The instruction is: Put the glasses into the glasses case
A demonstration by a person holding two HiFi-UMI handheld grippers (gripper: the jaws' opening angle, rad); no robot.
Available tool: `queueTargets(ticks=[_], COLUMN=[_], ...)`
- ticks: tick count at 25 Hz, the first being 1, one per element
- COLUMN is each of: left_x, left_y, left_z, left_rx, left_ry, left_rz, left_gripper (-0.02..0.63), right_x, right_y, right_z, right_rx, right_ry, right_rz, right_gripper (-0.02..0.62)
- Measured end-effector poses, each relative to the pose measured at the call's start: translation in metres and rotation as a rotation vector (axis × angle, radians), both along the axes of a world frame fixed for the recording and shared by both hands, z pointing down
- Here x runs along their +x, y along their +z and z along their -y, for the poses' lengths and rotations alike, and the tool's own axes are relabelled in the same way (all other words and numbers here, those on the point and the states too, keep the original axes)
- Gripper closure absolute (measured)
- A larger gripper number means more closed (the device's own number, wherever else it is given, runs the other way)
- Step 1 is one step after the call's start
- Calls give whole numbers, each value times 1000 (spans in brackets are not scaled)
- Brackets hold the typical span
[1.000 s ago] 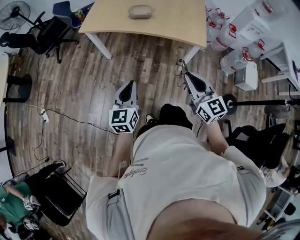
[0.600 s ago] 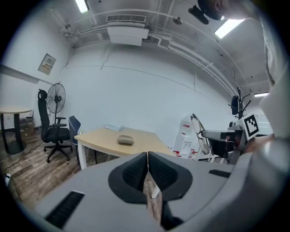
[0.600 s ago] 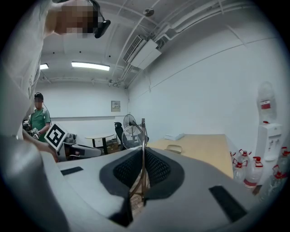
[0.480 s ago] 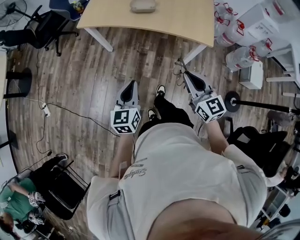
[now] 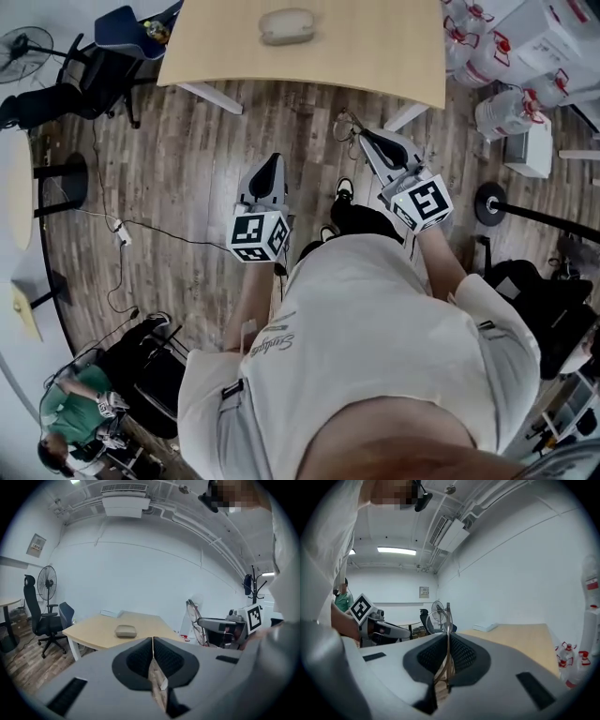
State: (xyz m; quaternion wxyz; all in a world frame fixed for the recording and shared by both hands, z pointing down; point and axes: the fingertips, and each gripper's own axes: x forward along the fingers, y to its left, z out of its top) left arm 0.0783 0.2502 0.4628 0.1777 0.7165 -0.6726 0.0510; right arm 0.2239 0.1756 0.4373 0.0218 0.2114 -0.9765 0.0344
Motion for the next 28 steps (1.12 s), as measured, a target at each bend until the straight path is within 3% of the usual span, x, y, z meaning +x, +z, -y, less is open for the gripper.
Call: queueTargets(ticks=[7, 20, 28], left_x=[-18, -45, -71], left_y=[-6, 16, 25], left_z=[56, 66, 98], left_rx=[-14, -70, -48], left_ry=[-41, -119, -99], left_rz=[-9, -25, -77], left_gripper=[590, 589, 590], right_x=[-14, -38, -61], right_y=[6, 31, 37], right_z=[54, 81, 95], right_rx=[-12, -64, -89], right_ry=[-43, -114, -91], right_rz=[33, -10, -42], right_gripper=[586, 585, 586])
